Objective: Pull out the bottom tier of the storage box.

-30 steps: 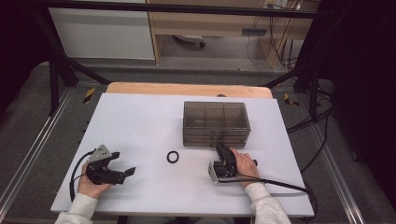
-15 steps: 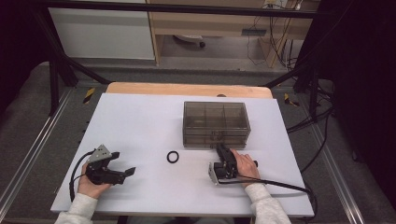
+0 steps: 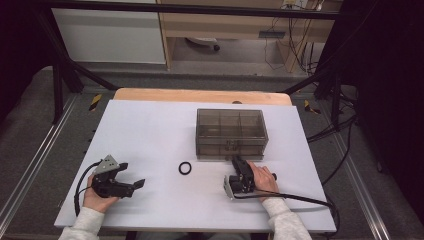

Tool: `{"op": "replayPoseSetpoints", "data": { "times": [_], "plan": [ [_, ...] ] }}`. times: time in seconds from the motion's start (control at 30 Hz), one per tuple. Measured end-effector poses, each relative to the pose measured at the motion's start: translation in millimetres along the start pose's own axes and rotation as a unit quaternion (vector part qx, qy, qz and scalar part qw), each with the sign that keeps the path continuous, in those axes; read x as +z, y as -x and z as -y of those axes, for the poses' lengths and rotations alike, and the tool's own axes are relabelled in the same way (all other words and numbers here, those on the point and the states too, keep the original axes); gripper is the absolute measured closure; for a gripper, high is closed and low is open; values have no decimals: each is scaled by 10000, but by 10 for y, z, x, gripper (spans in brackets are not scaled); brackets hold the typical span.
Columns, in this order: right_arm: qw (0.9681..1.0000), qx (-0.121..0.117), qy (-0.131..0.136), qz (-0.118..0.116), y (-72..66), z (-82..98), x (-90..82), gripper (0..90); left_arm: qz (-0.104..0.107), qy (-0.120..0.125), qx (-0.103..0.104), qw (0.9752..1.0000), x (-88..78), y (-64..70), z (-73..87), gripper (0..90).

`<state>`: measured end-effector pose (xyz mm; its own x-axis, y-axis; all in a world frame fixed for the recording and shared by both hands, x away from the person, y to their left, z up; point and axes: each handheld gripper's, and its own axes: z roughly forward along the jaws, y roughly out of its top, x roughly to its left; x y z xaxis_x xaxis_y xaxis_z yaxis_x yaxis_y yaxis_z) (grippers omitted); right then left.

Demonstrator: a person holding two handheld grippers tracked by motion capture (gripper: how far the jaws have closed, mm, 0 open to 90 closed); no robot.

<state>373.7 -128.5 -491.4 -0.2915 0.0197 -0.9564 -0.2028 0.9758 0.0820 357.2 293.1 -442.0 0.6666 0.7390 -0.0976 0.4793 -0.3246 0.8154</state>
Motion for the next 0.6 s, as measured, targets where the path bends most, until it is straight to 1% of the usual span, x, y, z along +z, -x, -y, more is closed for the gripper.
{"op": "replayPoseSetpoints", "data": {
  "times": [0.27, 0.37, 0.4, 0.6],
  "plan": [
    [10000, -20, 24, -12, -8, -2, -28, 689, -2, 4, 0, 10000, -3, 1, 0, 44],
    [10000, 19, 1, -13, -19, -6, -44, 689, -2, 4, 0, 10000, -1, 1, -1, 45],
    [10000, -45, 18, -20, -19, -5, -54, 689, 0, 0, -1, 10000, 0, 0, 0, 45],
    [10000, -55, 48, -26, -23, -9, -84, 689, -1, 15, -13, 10000, -2, -1, -1, 45]
  ]
}}
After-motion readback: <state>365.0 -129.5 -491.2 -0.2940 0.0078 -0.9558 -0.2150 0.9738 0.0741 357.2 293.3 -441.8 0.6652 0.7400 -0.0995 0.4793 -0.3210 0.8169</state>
